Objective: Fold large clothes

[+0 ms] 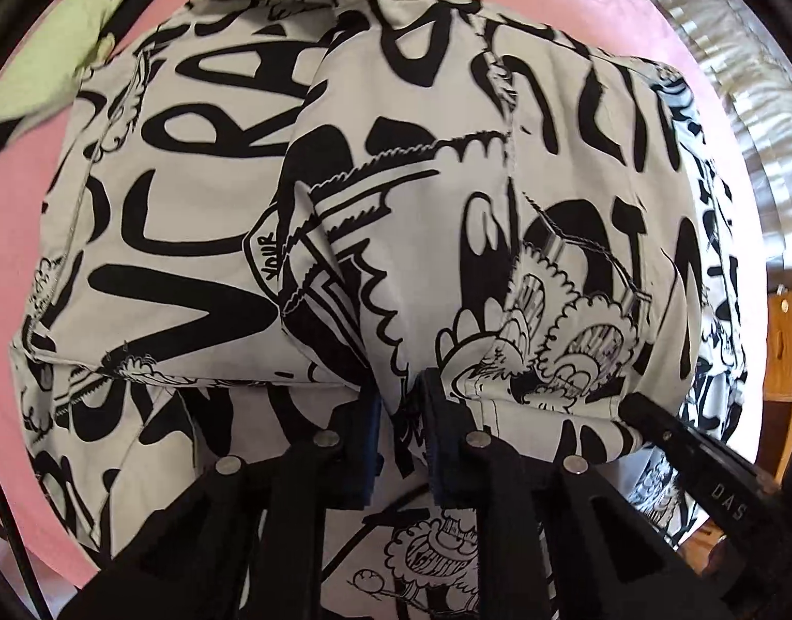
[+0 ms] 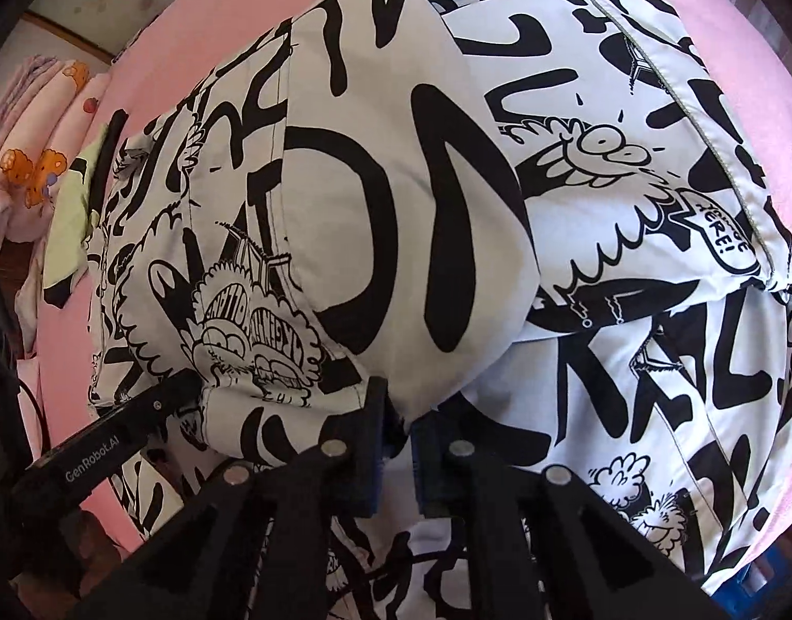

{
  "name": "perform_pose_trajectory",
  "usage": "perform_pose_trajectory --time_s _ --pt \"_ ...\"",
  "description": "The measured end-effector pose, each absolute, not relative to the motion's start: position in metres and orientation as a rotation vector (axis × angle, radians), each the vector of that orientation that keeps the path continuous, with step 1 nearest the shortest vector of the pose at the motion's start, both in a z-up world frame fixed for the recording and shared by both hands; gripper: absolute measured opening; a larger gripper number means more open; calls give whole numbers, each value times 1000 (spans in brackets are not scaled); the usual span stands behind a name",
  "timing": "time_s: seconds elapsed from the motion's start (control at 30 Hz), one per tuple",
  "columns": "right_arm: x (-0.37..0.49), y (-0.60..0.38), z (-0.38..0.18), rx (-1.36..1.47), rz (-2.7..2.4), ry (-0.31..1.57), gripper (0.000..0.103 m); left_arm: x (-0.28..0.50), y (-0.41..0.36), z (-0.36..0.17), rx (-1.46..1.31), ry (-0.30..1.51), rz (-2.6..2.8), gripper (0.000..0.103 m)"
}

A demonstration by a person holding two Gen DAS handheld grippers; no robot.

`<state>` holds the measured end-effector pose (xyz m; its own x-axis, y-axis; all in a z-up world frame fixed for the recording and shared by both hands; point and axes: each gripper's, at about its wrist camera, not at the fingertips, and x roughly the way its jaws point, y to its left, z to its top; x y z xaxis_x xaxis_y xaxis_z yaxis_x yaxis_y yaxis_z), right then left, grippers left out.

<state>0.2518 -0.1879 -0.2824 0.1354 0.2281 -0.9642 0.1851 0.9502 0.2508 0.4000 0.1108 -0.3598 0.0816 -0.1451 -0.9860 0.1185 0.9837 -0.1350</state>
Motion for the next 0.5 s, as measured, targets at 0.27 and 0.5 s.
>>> perform_pose_trajectory --time_s 0.27,0.5 --pt "240 -196 -245 252 65 1407 14 382 116 -315 81 1405 -265 32" --pt "229 -184 -201 102 233 1166 14 387 124 -286 -1 1292 -370 33"
